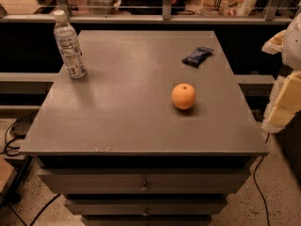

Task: Pick blue plastic bottle

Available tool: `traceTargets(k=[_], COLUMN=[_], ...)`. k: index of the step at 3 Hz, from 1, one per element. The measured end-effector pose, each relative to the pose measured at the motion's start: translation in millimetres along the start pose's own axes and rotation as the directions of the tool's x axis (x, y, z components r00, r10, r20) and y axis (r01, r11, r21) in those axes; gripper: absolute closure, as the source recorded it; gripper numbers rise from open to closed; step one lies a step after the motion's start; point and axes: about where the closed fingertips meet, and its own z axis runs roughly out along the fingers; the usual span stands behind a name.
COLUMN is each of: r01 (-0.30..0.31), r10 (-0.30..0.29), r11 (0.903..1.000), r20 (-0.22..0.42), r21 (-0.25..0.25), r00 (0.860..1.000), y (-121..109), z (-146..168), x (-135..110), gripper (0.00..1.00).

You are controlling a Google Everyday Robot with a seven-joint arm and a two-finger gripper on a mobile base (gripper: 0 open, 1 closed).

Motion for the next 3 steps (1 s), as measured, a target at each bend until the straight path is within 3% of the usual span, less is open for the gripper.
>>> traceTargets(k=[1, 2, 3], r01=[0.004, 0.020, 0.018], r10=[-0.004, -0.023, -0.025], r11=[1.0000, 0.9996, 0.9994], r20=[0.009, 0.130, 0.262], r21=[0.008, 0.022, 0.030], r00=[1.000, 0.991, 0.965], y=[-1, -12, -22], z=[-1, 12, 24], x=[-3, -26, -50], gripper=[0.00, 0.00, 0.00])
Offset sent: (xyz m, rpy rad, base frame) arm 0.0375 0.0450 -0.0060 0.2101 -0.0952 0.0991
